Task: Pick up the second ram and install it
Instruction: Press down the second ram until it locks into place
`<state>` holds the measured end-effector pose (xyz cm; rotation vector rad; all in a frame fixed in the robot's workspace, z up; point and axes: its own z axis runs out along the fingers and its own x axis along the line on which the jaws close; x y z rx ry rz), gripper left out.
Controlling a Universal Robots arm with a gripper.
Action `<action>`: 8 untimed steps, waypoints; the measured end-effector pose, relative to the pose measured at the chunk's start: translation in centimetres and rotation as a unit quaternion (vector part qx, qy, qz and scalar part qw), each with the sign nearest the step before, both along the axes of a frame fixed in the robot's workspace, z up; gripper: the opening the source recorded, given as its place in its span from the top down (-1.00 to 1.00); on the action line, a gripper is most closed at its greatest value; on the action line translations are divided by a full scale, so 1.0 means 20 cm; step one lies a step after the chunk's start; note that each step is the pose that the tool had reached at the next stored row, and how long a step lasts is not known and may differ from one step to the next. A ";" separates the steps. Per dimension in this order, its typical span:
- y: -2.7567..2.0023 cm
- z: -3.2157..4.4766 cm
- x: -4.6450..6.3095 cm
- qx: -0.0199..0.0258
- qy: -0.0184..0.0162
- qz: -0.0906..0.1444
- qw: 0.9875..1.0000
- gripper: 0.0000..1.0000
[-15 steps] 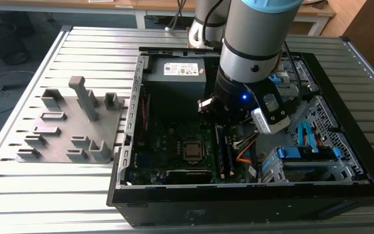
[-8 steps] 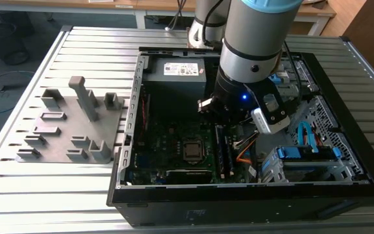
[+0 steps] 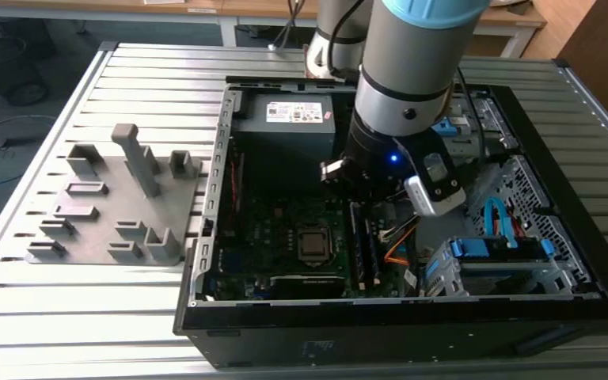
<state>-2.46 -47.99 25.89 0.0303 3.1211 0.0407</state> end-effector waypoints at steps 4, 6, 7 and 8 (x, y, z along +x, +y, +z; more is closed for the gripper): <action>0.055 -0.037 0.00 0.000 0.000 0.000 1.000 0.80; 0.081 -0.055 0.00 0.000 0.000 0.000 1.000 0.80; 0.094 -0.064 0.00 0.000 0.000 0.000 1.000 0.80; 0.106 -0.072 0.00 0.000 0.000 0.000 1.000 0.80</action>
